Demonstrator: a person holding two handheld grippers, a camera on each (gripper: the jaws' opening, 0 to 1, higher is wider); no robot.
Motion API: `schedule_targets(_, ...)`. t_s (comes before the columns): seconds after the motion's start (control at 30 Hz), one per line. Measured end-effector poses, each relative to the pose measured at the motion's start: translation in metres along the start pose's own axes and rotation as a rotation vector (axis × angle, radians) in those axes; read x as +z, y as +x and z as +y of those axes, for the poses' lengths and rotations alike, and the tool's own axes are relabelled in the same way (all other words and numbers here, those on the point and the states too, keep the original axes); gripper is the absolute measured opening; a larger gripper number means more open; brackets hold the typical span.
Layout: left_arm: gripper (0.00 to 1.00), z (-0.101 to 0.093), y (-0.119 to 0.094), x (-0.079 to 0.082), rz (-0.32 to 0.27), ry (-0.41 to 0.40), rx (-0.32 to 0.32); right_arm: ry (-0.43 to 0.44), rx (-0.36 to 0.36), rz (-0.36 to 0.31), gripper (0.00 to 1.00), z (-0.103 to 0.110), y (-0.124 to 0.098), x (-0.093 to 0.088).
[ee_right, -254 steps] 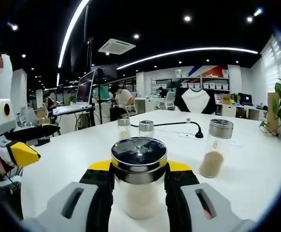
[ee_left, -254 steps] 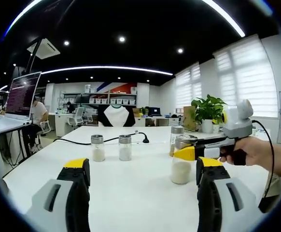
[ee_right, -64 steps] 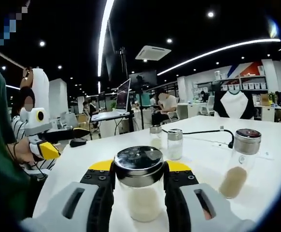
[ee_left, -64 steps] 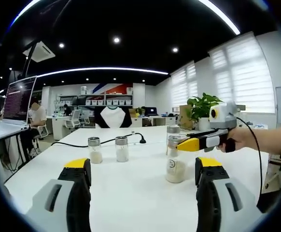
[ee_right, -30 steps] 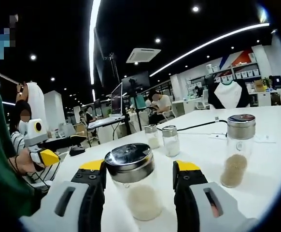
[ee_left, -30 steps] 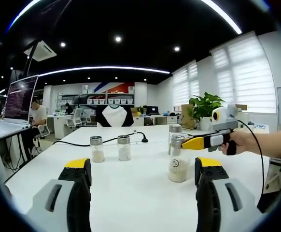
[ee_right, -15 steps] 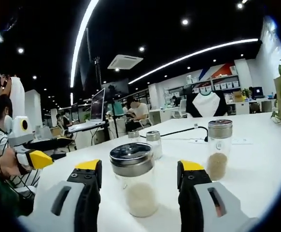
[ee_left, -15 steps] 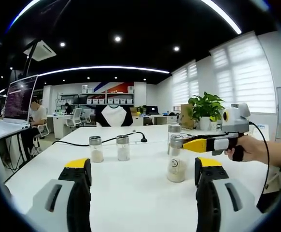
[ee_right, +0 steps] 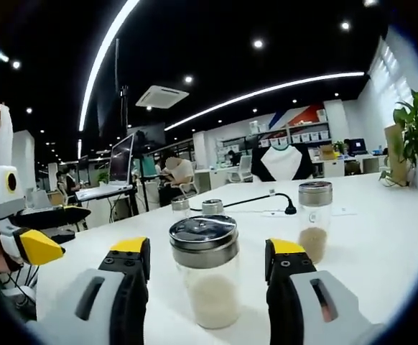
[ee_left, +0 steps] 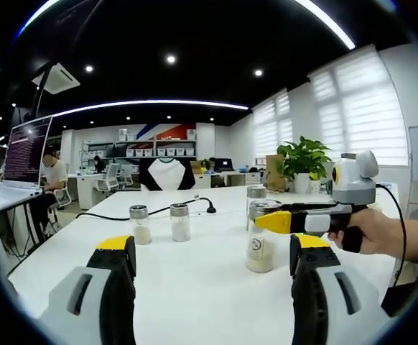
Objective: Rotate the seasoning bottle until the label or dispensing opening points toward the visible target arrow and the bottle remains upright within the marked orientation range
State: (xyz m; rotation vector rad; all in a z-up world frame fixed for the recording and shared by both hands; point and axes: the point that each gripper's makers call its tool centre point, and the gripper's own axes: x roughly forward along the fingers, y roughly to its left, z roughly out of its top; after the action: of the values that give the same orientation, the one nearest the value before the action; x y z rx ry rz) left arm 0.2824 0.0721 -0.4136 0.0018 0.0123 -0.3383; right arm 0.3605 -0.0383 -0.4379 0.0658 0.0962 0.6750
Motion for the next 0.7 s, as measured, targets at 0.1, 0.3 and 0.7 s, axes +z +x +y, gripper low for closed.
schedule_targets(0.1,0.93,0.001,-0.001,0.000,0.000,0.000,0.001,-0.022,-0.028,0.020,0.64,-0.002,0.004,-0.004)
schedule_targets(0.3,0.93,0.000,-0.001,-0.001,-0.001,-0.004,-0.001,-0.022,-0.064,0.033,0.61,-0.010,0.008,-0.004)
schedule_targets(0.7,0.93,0.001,-0.002,-0.001,-0.002,-0.009,0.003,-0.047,-0.066,0.030,0.48,-0.006,0.011,-0.005)
